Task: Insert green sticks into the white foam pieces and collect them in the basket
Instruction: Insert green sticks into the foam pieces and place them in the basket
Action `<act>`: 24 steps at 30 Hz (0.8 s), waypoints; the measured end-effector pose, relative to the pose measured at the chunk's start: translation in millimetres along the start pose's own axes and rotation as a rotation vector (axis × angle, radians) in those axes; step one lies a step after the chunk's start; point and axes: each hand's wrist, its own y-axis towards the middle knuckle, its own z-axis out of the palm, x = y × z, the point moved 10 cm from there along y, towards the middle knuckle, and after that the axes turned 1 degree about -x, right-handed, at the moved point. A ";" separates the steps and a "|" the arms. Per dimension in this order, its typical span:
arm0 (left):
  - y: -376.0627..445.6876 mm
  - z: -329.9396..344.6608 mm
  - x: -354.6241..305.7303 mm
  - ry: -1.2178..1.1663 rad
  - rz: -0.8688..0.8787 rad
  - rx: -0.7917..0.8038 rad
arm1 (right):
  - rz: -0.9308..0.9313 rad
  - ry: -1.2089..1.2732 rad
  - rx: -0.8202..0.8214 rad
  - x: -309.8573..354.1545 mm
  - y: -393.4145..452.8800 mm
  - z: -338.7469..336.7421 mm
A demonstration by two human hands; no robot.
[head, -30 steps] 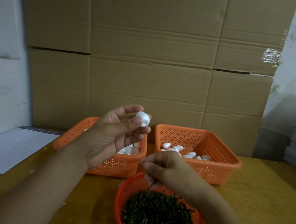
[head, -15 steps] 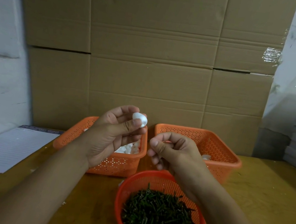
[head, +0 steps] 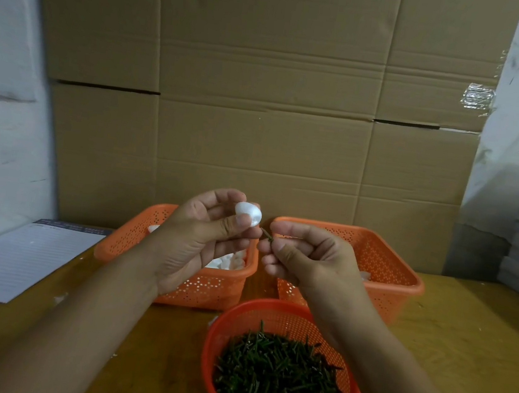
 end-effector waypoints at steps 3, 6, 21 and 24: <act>0.1 0.9 -0.5 0.045 0.013 0.004 | -0.031 -0.031 -0.049 5.1 -1.0 -2.2; -0.3 2.3 -0.9 0.061 0.025 0.023 | -0.055 -0.070 -0.073 8.7 -2.0 -4.4; -1.8 7.6 -4.0 0.170 0.062 0.029 | -0.068 -0.118 -0.067 10.1 -2.4 -5.2; -3.0 12.0 -3.7 0.196 0.078 0.049 | -0.064 -0.115 -0.073 10.6 -2.7 -4.3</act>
